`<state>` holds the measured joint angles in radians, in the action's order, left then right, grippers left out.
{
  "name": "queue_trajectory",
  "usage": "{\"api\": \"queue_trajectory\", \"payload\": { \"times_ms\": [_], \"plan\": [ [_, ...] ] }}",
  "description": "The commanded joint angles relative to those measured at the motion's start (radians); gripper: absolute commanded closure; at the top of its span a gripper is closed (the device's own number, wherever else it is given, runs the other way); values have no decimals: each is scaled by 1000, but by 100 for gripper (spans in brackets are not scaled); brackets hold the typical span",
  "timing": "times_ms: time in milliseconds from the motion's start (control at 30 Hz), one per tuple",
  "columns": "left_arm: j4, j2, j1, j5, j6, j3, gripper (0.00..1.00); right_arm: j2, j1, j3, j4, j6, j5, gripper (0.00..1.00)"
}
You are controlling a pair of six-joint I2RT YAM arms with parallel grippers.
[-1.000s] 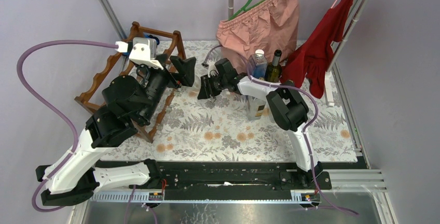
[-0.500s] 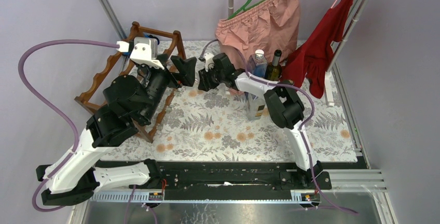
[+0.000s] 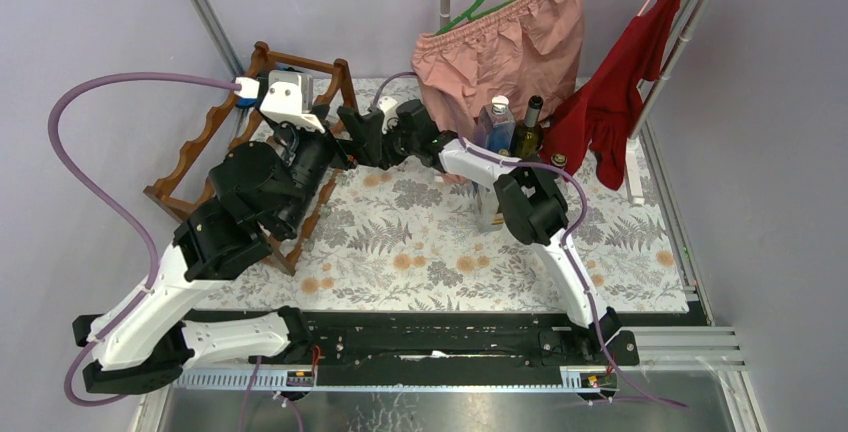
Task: Put the wine bottle on the wine rack
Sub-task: Place the wine bottle in the wine rack.
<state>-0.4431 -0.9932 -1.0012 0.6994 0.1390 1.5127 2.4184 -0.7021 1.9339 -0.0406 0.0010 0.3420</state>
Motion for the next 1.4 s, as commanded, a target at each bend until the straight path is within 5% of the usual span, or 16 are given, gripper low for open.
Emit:
{"api": "queue_trajectory", "payload": {
  "times_ms": [0, 433, 633, 900, 1067, 1367],
  "plan": [
    [25, -5, 4, 4, -12, 18, 3, 11, -16, 99, -144, -7, -91, 48],
    [23, -24, 4, -7, -23, 40, 3, -26, -22, 162, -167, 7, -114, 16],
    [14, -19, 4, -8, -29, 48, 3, -155, -22, 90, 20, -289, -18, 1],
    [50, 10, 4, 0, -45, 0, 3, -144, -13, 37, 165, -393, 19, 5],
    [23, 7, 4, -8, -23, 10, 3, -51, -13, 77, 92, -365, 43, 16],
    [-47, 17, 4, 38, -4, 12, 3, 53, -13, 121, -29, -354, 15, 18]
  ]
}}
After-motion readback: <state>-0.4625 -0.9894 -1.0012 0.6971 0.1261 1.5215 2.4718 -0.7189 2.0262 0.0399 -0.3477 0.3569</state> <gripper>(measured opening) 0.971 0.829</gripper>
